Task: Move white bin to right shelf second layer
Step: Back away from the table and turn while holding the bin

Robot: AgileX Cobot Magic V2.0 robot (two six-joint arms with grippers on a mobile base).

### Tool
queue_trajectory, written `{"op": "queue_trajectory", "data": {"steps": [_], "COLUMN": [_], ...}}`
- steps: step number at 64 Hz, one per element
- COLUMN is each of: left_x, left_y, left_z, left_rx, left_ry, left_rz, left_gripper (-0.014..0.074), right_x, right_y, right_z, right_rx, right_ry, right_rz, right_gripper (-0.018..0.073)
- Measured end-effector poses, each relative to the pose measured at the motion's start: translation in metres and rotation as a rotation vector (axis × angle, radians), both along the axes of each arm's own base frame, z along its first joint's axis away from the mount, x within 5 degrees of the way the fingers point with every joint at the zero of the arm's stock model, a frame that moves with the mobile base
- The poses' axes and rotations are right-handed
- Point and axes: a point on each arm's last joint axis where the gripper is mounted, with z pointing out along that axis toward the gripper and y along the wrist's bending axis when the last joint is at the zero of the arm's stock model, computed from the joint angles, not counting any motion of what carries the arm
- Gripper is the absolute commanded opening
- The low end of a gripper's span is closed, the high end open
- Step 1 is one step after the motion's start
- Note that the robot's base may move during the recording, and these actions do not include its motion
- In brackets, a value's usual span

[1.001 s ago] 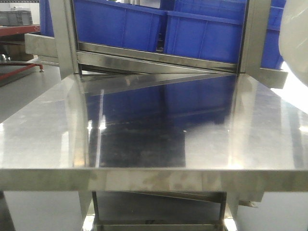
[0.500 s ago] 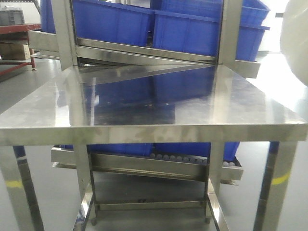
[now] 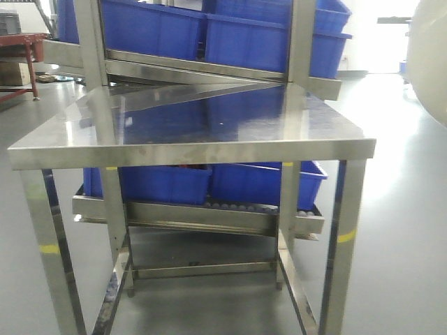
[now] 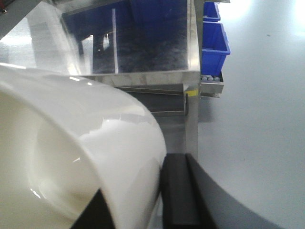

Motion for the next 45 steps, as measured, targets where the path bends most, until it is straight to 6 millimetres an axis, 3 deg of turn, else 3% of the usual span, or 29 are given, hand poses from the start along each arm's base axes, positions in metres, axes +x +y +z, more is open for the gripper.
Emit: {"op": "queue_trajectory", "data": {"steps": [45], "left_x": [0.0000], "left_y": [0.0000], "left_z": [0.0000], "left_rx": [0.000], "left_ry": [0.000], "left_rz": [0.000], "left_gripper": [0.0085], "right_x": [-0.0001], "right_y": [0.0000], "right_z": [-0.0001], "right_rx": [0.000], "right_ry": [0.002], "right_rz": [0.000], "right_gripper": [0.0033]}}
